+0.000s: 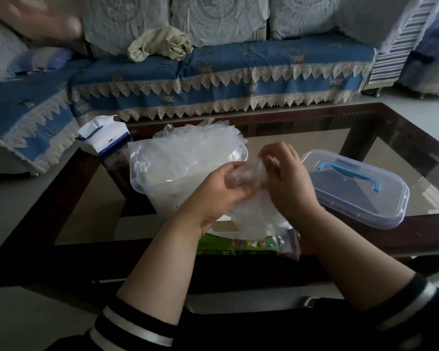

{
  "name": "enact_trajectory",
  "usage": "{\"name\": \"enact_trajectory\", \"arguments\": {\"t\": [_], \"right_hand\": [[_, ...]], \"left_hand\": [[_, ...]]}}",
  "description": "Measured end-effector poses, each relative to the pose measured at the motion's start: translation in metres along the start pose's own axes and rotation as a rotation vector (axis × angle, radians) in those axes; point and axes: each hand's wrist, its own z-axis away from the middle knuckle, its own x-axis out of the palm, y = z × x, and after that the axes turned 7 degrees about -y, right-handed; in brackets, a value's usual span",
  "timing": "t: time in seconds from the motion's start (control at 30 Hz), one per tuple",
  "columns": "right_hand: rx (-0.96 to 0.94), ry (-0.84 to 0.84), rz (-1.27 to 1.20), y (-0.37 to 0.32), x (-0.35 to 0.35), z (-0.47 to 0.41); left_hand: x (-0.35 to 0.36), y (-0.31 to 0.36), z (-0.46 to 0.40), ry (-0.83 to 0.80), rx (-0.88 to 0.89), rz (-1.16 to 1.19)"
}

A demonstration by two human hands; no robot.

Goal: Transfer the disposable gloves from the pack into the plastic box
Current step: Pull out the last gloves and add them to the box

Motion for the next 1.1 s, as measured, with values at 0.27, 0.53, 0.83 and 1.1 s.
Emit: {"name": "enact_trajectory", "arguments": {"t": [0.27, 0.53, 0.83, 1.1], "right_hand": [[0.419, -0.366, -0.192, -0.001, -0.008, -0.015], [0.378, -0.206, -0.993, -0.004, -0.036, -0.026], [0.358, -0.246, -0.859, -0.013, -0.035, -0.025], [0.374, -0.309, -0.784, -0.018, -0.043, -0.044]], "left_hand": [[0.006, 0.003, -0.011, 0.352, 0.251, -0.244], [-0.01, 0.019, -0.003, 0.248, 0.179, -0.256], [-0.023, 0.034, 0.009, 0.131, 0.238, -0.216], [-0.043, 0.04, 0.011, 0.517, 0.355, -0.373]]}}
